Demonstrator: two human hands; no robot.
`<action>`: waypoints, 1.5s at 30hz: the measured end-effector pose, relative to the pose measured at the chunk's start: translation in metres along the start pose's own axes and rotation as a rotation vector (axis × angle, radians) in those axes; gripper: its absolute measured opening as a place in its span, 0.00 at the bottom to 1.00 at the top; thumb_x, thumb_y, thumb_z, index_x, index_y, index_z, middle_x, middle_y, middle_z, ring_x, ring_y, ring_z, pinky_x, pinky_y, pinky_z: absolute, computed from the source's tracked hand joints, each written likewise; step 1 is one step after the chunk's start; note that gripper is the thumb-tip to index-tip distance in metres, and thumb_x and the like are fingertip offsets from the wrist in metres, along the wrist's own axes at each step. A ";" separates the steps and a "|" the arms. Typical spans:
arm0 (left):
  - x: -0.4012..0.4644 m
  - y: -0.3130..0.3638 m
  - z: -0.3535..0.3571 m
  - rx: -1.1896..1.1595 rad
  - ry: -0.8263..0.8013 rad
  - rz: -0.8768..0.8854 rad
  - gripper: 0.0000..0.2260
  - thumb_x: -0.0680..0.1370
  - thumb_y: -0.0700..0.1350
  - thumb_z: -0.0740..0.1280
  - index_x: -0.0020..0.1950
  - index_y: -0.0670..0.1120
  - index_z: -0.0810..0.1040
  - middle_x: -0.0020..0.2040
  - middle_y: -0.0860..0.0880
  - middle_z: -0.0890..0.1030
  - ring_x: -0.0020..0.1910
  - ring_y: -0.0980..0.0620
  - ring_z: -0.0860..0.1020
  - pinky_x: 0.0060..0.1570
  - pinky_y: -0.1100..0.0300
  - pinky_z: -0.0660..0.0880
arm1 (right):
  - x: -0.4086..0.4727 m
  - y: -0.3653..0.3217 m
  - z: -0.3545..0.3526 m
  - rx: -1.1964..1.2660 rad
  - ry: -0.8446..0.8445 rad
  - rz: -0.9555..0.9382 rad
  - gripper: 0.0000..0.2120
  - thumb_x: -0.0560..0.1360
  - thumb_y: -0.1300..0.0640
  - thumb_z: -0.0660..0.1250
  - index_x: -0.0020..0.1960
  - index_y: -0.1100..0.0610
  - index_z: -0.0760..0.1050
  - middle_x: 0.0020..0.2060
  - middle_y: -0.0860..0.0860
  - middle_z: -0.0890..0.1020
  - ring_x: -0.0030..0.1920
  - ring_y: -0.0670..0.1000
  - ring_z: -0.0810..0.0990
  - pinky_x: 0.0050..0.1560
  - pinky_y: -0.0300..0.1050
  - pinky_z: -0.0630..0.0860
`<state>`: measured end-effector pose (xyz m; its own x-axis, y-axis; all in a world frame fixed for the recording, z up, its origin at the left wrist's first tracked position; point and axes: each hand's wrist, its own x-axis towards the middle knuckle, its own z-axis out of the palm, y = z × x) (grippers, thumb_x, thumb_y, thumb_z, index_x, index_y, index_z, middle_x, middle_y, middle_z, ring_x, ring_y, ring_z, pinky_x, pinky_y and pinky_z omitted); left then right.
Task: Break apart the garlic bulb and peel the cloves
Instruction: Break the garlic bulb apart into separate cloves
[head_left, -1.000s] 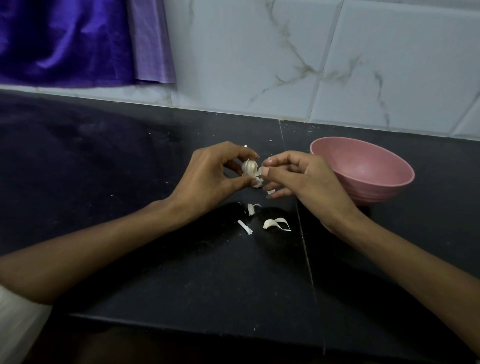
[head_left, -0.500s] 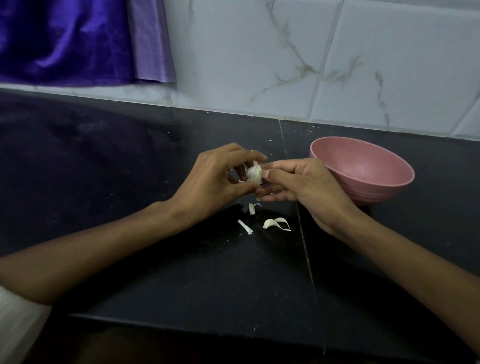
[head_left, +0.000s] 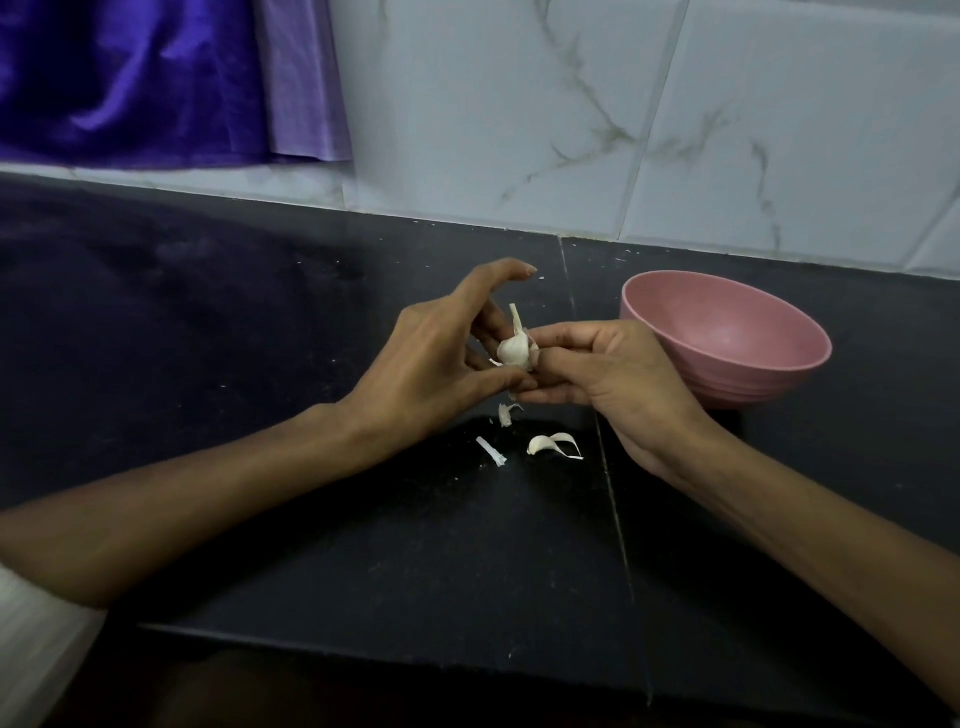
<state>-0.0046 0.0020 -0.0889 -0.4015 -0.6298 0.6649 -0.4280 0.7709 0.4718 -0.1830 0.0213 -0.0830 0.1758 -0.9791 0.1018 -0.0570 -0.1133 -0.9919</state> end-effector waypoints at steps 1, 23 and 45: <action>0.000 -0.001 0.000 -0.012 0.005 -0.009 0.33 0.68 0.39 0.78 0.70 0.44 0.69 0.43 0.56 0.78 0.44 0.57 0.80 0.42 0.72 0.77 | 0.000 -0.001 0.000 0.012 0.005 0.003 0.07 0.77 0.67 0.67 0.53 0.65 0.82 0.40 0.57 0.86 0.40 0.50 0.85 0.42 0.39 0.82; 0.002 -0.004 -0.001 -0.028 0.017 -0.017 0.28 0.70 0.40 0.78 0.67 0.43 0.72 0.50 0.50 0.79 0.46 0.54 0.80 0.39 0.67 0.79 | -0.004 -0.005 0.003 -0.128 0.001 -0.059 0.07 0.78 0.61 0.67 0.51 0.60 0.84 0.44 0.66 0.84 0.42 0.54 0.83 0.50 0.53 0.82; 0.001 -0.001 0.002 -0.110 0.043 -0.102 0.28 0.66 0.38 0.79 0.64 0.43 0.73 0.43 0.52 0.80 0.41 0.52 0.80 0.40 0.61 0.80 | 0.003 0.003 0.001 -0.072 -0.042 -0.053 0.09 0.79 0.62 0.64 0.54 0.61 0.83 0.42 0.66 0.84 0.43 0.55 0.84 0.47 0.46 0.83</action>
<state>-0.0066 0.0003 -0.0901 -0.3248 -0.7023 0.6335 -0.3723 0.7106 0.5969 -0.1816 0.0182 -0.0856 0.2210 -0.9638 0.1491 -0.1169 -0.1780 -0.9771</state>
